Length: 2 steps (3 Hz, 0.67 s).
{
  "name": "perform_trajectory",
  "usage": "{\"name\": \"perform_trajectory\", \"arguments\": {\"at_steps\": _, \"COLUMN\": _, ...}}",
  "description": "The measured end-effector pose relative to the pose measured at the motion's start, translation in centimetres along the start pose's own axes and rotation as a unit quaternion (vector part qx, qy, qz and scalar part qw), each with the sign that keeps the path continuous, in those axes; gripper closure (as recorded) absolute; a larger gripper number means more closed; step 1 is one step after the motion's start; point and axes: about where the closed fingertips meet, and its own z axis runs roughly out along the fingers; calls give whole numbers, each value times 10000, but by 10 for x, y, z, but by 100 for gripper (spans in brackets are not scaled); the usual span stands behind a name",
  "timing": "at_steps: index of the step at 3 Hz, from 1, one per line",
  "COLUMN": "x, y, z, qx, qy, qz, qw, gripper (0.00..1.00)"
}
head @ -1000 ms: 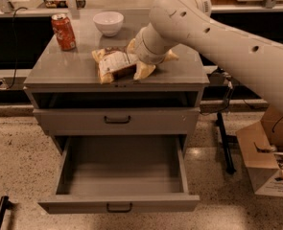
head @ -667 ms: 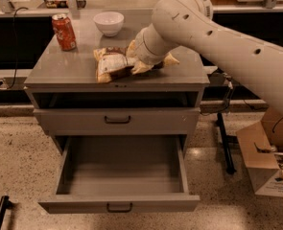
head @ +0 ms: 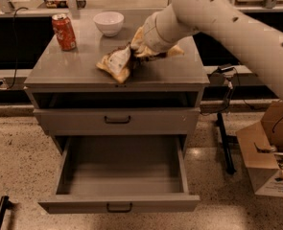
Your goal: Place brown chip bag into middle drawer
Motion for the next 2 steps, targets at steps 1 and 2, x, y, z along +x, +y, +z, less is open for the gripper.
{"name": "perform_trajectory", "arguments": {"at_steps": 1, "x": -12, "y": -34, "z": -62, "qx": 330, "qy": -387, "qz": 290, "qw": 9983, "gripper": 100}}
{"name": "perform_trajectory", "arguments": {"at_steps": 2, "x": -26, "y": -38, "z": -105, "qx": 324, "qy": -341, "qz": 665, "qw": 9967, "gripper": 100}}
